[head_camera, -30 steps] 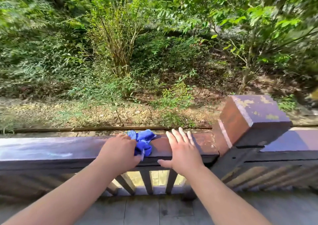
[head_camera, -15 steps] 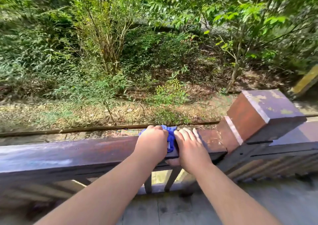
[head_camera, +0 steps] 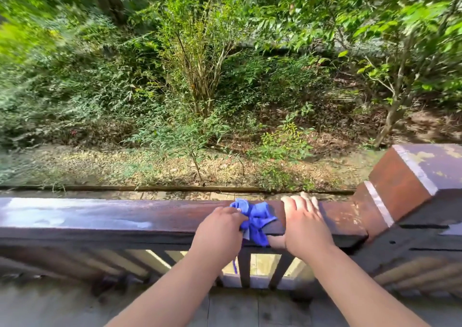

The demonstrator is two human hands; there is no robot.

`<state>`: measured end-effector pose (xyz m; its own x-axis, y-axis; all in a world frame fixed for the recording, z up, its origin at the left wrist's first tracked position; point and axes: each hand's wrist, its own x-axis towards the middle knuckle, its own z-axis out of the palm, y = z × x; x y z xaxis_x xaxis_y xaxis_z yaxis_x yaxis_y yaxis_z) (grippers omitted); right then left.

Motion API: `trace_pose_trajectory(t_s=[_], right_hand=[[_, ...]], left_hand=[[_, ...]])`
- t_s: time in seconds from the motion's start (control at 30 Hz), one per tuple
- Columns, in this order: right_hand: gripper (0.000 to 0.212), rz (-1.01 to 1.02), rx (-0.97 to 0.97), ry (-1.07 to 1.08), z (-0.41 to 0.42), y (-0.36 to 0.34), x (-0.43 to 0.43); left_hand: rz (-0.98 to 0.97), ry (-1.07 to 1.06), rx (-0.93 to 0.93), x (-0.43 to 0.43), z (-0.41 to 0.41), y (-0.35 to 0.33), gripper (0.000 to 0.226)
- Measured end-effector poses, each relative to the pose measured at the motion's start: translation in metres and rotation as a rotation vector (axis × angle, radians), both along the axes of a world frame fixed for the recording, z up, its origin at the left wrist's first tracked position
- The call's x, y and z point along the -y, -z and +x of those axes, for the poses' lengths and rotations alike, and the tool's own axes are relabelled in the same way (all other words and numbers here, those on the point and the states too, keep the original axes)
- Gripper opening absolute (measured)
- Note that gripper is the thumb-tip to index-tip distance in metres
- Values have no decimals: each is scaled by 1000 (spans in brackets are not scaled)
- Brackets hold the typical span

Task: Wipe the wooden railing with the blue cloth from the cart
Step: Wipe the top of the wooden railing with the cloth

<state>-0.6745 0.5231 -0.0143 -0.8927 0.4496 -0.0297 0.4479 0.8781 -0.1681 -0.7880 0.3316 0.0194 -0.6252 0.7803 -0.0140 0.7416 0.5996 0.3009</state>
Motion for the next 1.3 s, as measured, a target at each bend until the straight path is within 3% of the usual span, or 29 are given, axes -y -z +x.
trace_pose_trajectory(t_s=[0.37, 0.6, 0.83, 1.1, 1.3], right_hand=[[120, -33, -60, -144, -80, 0, 107], [118, 0, -19, -258, -154, 9, 218], [116, -7, -29, -165, -224, 9, 300], [111, 72, -28, -94, -231, 18, 309], [112, 75, -9, -61, -230, 16, 313]], left_hand=[[-142, -83, -218, 112, -60, -8, 13], [-79, -188, -209, 236, -135, -6, 27], [-70, -181, -228, 322, -198, -5, 26], [-172, -111, -257, 329, -211, -4, 6], [-136, -94, -272, 330, -214, -3, 7]])
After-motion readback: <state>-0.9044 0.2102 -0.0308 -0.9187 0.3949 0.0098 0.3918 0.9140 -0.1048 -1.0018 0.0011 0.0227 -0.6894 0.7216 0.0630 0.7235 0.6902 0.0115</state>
